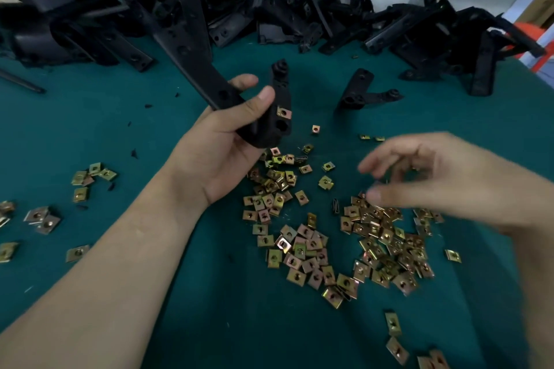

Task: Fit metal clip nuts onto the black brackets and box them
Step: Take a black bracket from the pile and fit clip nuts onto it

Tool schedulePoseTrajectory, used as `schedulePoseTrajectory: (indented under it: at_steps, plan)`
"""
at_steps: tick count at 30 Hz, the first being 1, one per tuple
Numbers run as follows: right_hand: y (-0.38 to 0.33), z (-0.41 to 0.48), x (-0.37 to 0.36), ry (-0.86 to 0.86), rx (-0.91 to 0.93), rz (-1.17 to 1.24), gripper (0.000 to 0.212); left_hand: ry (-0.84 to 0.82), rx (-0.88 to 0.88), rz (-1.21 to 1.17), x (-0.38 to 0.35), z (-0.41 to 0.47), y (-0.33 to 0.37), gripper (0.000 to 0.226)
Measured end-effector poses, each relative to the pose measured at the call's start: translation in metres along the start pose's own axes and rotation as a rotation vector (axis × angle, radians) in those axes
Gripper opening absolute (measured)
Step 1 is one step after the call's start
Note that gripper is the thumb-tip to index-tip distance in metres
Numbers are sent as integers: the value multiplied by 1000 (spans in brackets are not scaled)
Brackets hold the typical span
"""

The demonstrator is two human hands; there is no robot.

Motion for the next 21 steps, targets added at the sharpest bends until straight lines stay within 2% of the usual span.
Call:
schedulePoseTrajectory:
  at_steps: [3,12,17,21]
  plan:
    - [3,-2,-6,-176,-31,-184,47,32,11,22,0,0,-1,31]
    - [-8,1,-17,-110,30,-146,16,-33,53,145,-1,-1,-4,35]
    - [-9,-1,-17,-80,45,-144,15,-44,55,147,-2,-1,-4,35]
    - [-17,-3,-26,-76,77,-196,23,-36,47,158,-3,-2,-3,32]
Point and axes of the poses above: each hand's wrist, its own z-axis towards the middle knuckle, its own x-axis out of the back of the hand, y = z × x, the point moved 2 cm from there along z, towards the middle knuckle, and after that the axes turned 15 degrees about -x, right-handed, at the moved point
